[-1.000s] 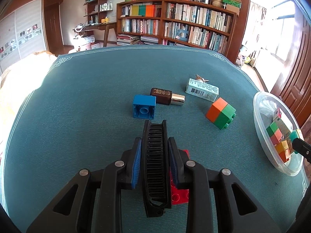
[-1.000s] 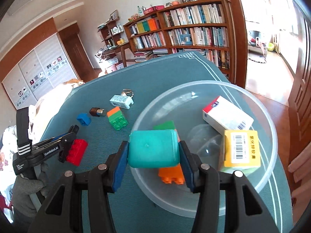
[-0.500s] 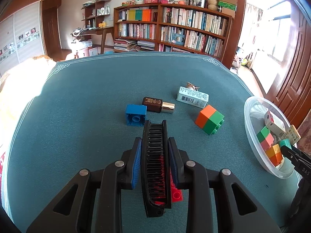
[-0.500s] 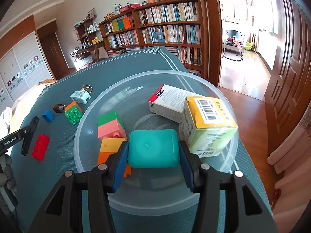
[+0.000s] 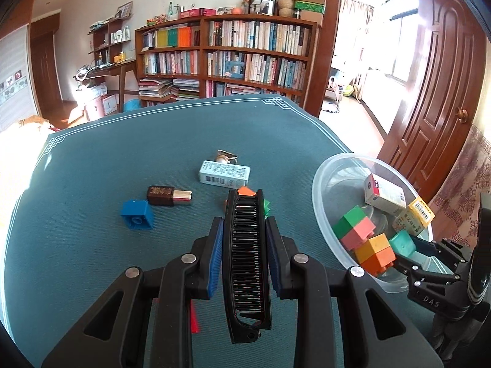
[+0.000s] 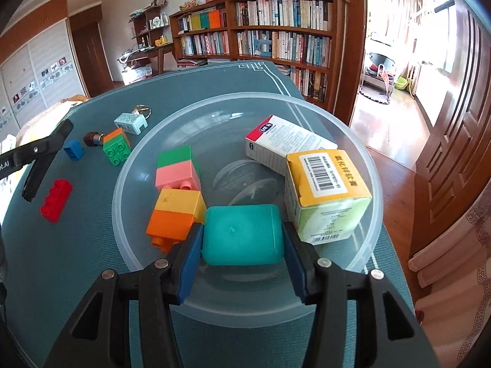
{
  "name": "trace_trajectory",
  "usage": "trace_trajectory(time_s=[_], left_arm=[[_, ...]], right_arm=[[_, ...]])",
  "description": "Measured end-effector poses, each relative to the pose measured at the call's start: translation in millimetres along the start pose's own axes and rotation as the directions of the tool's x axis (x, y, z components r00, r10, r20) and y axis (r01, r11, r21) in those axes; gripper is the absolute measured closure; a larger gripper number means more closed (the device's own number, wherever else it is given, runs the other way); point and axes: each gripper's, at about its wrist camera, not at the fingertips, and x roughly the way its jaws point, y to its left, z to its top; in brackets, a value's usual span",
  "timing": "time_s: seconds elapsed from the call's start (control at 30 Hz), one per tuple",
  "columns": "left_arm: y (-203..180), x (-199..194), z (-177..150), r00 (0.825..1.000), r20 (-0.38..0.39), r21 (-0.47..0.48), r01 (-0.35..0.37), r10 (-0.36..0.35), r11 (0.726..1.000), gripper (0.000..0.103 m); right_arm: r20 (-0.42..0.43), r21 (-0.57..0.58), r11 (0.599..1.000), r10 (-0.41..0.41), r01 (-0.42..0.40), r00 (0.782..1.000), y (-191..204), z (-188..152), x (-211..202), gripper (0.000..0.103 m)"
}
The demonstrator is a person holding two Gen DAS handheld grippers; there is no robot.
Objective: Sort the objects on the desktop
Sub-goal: 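Carry the teal case and black brush into the bowl and release both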
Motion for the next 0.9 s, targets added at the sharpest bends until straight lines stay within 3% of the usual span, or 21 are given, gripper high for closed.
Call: trace_trajectory(time_s=[0.47,0.9], left_arm=[[-64,11,15,0.993,-0.03,0.113,0.114,-0.111,0.987,0.074],[-127,28,18,0.965,-0.084,0.191,0.262,-0.25,0.946,0.074]], right_arm=[[-0.093,-0.131,0.989,0.05,-0.062,0.994,0,-20,-14,0.048],[-0.096,-0.165,0.985,0.024,-0.04,0.995,-2,-36,-37,0.042]])
